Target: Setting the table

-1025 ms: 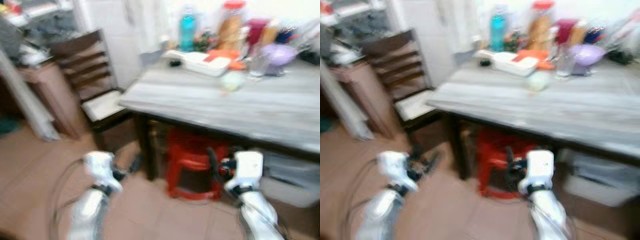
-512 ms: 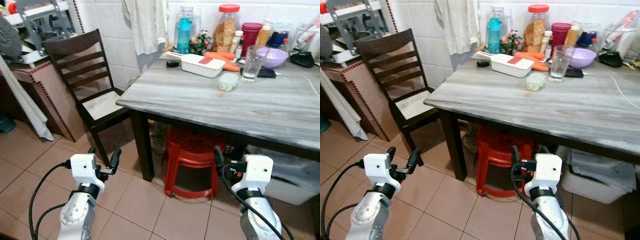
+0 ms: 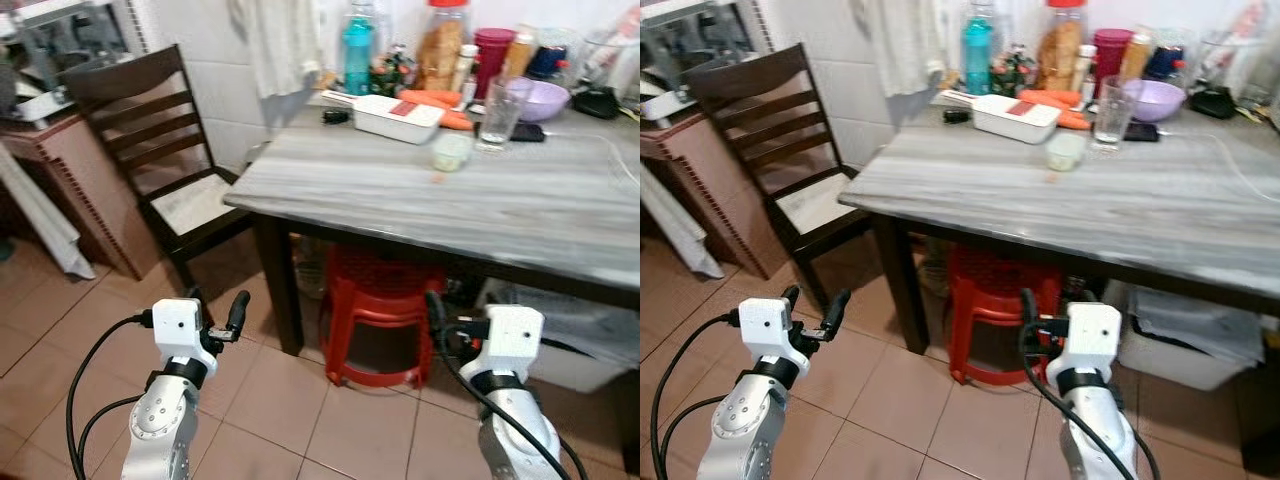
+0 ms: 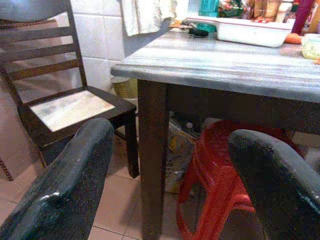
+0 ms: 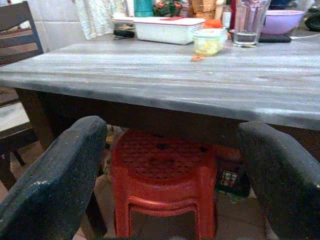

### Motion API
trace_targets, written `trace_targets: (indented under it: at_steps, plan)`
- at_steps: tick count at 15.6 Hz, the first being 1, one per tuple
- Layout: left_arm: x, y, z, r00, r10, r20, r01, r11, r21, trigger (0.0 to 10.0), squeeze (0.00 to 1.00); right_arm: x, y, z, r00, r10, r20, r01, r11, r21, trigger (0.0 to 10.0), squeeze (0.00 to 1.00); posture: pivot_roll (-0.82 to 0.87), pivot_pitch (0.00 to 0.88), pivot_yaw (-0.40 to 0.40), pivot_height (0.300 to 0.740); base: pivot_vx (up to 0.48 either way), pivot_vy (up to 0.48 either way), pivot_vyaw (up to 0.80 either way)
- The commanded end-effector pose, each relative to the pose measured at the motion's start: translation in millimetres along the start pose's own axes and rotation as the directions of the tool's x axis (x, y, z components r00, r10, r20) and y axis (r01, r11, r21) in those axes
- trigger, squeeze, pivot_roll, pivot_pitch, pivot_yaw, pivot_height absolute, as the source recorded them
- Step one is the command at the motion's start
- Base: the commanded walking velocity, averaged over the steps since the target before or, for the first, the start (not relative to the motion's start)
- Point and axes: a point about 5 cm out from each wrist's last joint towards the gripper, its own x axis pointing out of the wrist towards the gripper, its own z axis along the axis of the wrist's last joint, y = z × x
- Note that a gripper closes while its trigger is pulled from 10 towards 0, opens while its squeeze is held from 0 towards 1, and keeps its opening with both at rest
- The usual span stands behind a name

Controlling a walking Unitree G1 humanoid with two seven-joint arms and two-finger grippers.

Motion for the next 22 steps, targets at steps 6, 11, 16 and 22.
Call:
trace_targets:
  at_steps: [6, 11, 16, 22]
  plan:
    - [2.4, 1.7, -0.8, 1.0, -0.011, -0.025, 0.012, 1.0, 0.02, 10.0, 0.0, 3.1, -3.5, -6.4, 0.999, -0.035, -0.024, 0.034, 0.999, -0.03, 10.0, 0.0, -0.07, 0.0, 0.093, 0.74, 0.0, 0.0, 0.0]
    - [2.6, 1.4, -1.1, 0.999, -0.019, -0.034, 0.02, 1.0, 0.023, 10.0, 0.0, 3.8, -2.8, -7.3, 0.999, -0.036, -0.031, 0.036, 0.999, 0.008, 10.0, 0.0, -0.07, 0.0, 0.095, 0.74, 0.0, 0.0, 0.0]
    - [2.0, 1.6, -2.3, 0.999, -0.021, -0.042, 0.022, 0.999, 0.024, 10.0, 0.0, 4.8, 0.0, -9.1, 0.999, -0.014, -0.035, 0.014, 1.0, 0.004, 10.0, 0.0, -0.07, 0.0, 0.096, 0.74, -0.257, 0.0, 0.0]
    - [1.8, 2.0, -2.8, 0.999, -0.015, -0.046, 0.016, 1.0, 0.021, 10.0, 0.0, 5.8, 1.9, -13.4, 0.998, -0.006, -0.055, 0.006, 1.0, 0.003, 10.0, 0.0, -0.06, 0.0, 0.092, 0.74, -0.256, 0.0, 0.0]
